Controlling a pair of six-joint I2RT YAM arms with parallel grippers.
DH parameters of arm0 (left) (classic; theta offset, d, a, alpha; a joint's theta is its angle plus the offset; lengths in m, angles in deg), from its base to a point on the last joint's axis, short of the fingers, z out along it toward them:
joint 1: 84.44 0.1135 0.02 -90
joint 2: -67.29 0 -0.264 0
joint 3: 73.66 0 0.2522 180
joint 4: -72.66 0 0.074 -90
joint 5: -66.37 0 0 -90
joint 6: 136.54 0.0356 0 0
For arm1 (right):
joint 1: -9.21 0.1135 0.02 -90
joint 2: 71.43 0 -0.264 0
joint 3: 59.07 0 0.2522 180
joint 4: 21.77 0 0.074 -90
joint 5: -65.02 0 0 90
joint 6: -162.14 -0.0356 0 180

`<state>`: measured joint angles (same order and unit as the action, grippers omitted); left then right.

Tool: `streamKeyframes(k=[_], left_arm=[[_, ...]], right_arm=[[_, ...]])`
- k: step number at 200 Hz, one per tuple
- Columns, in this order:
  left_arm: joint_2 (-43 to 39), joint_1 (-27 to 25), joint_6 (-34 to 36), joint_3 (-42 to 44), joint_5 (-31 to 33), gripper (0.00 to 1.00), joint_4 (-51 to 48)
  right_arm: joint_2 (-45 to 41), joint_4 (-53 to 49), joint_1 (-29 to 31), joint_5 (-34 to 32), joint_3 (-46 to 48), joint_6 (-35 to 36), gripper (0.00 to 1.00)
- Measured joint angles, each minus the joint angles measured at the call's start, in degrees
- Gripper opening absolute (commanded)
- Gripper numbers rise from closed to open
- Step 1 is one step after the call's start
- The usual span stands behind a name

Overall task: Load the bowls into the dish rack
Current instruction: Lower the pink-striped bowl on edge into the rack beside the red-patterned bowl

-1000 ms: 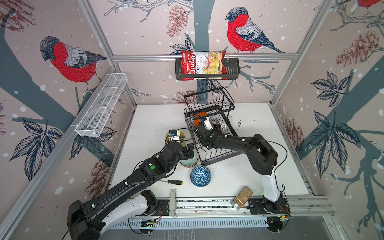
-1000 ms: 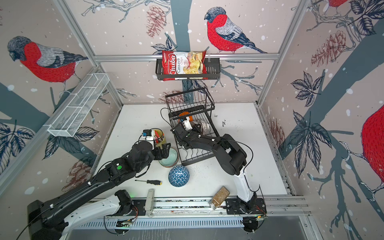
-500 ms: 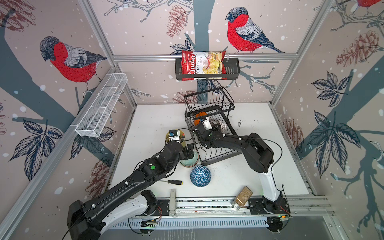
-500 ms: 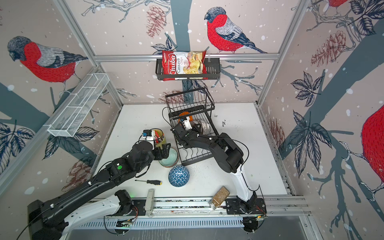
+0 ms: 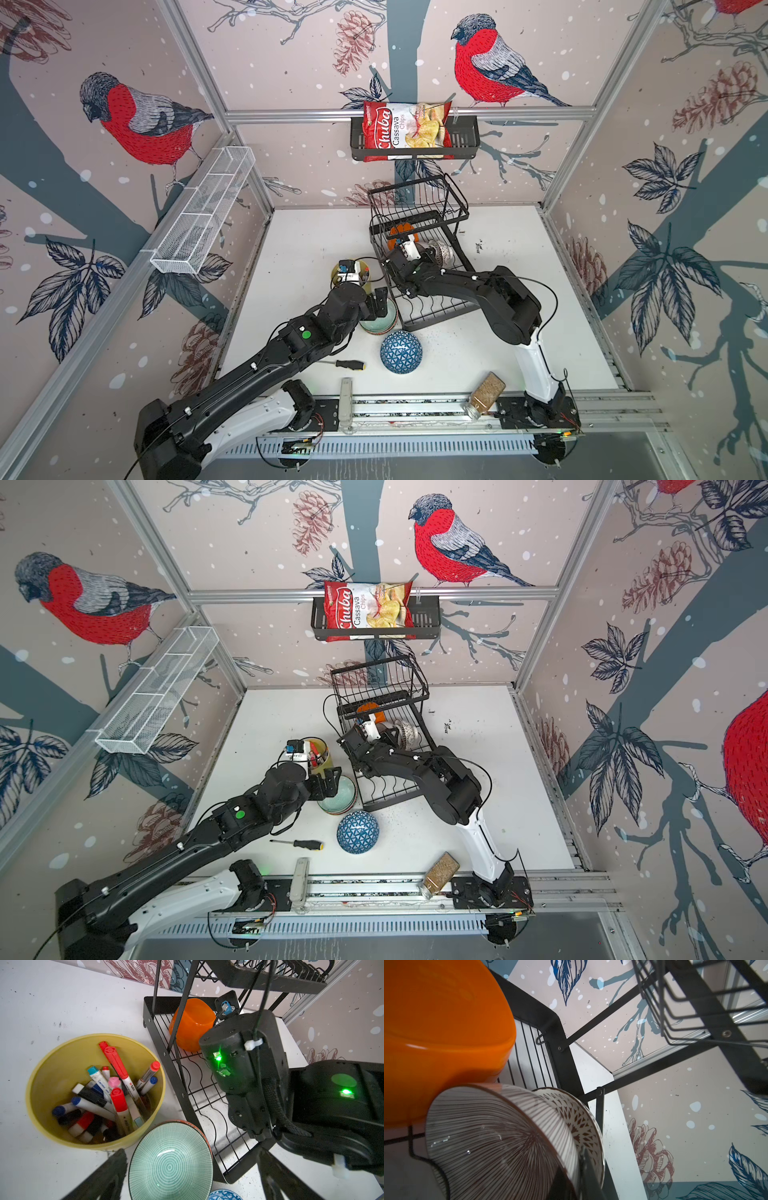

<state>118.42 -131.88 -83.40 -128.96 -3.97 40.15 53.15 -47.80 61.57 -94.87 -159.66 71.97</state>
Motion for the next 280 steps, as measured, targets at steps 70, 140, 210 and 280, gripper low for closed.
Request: streamKeyframes(k=[70, 140, 210, 280], left_arm=[[0.50, 0.11, 0.00, 0.22, -0.07, 0.97, 0.02], [0.50, 0.17, -0.04, 0.39, -0.13, 0.97, 0.00], [0.52, 0.17, -0.20, 0.50, -0.15, 0.97, 0.02], [0.26, 0.33, -0.17, 0.50, -0.13, 0.97, 0.02]], right_arm=[[0.28, -2.82, 0.66, 1.60, -1.03, -2.82, 0.19], [0.28, -4.90, 0.76, 4.44, -1.77, -4.28, 0.35], [-1.38, -5.97, 0.74, 6.56, -1.99, -4.74, 0.67], [-5.44, -6.93, 0.52, 12.57, -1.33, -7.19, 0.78]])
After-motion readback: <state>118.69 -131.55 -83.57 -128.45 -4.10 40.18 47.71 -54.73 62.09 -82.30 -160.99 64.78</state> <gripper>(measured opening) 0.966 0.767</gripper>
